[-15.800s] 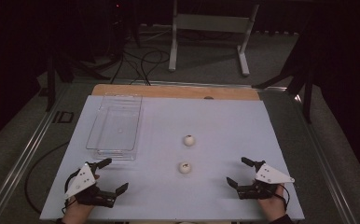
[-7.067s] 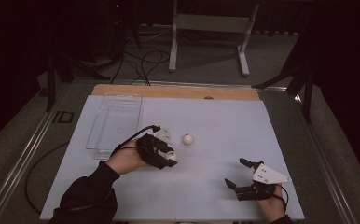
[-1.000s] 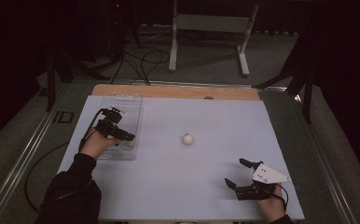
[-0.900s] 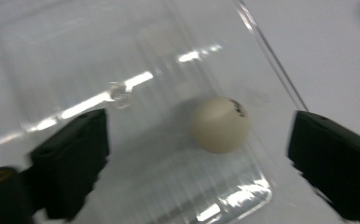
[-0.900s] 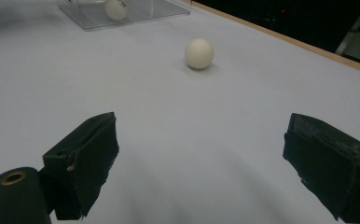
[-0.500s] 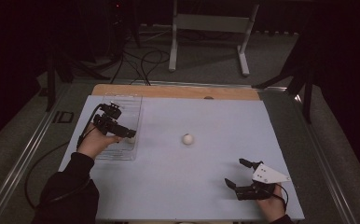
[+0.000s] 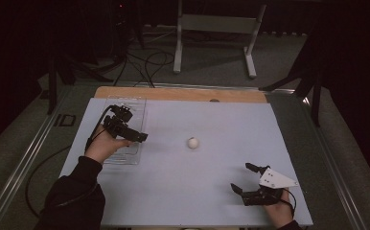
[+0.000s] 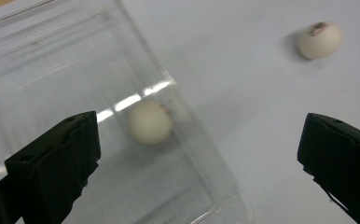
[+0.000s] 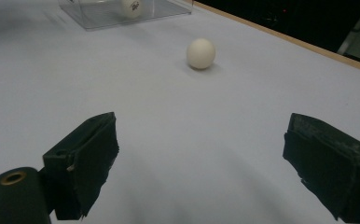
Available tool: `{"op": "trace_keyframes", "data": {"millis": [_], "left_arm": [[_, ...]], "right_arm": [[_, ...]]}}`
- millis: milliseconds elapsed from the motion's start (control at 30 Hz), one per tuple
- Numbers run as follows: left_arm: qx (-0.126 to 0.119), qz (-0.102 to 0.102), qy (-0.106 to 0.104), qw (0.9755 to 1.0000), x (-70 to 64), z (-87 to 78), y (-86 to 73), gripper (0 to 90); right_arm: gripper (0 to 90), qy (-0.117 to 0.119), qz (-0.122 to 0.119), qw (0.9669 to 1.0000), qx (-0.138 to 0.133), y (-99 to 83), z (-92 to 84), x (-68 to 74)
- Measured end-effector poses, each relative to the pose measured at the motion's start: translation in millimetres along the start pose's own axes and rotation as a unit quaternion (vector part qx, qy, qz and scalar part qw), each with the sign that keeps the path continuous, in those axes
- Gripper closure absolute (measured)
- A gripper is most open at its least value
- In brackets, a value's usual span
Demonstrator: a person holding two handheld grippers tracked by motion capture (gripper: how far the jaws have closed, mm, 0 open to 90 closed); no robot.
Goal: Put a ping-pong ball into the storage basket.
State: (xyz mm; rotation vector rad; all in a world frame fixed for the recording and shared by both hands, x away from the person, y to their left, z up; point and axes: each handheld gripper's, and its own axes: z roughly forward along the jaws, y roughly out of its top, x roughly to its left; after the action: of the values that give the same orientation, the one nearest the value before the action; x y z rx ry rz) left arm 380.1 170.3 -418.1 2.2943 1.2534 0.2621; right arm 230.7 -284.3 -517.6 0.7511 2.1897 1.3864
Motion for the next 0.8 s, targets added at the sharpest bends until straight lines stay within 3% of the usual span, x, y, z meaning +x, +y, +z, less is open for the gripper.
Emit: {"op": "trace_keyframes", "data": {"millis": [467, 633, 767, 800], "left_arm": [[-0.009, 0.022, -0.015, 0.9996, -25.8, 5.9, 11.7, 0.5], [-0.015, 0.033, -0.029, 0.9989, -37.2, 10.4, 17.2, 0.5], [-0.027, 0.031, -0.034, 0.9986, -42.9, 11.2, 20.5, 0.5], [-0.028, 0.039, -0.046, 0.9978, -47.7, 10.6, 22.6, 0.5]], "right_arm": [[10.0, 0.002, 0.001, 1.0, 0.0, 0.3, 0.3, 0.1], [10.0, 0.002, 0.003, 1.0, -0.002, 0.4, -0.2, -0.5], [10.0, 0.002, 0.003, 1.0, -0.004, 0.2, -0.5, -1.0], [10.0, 0.002, 0.003, 1.0, -0.004, 0.2, -0.5, -1.0]]}}
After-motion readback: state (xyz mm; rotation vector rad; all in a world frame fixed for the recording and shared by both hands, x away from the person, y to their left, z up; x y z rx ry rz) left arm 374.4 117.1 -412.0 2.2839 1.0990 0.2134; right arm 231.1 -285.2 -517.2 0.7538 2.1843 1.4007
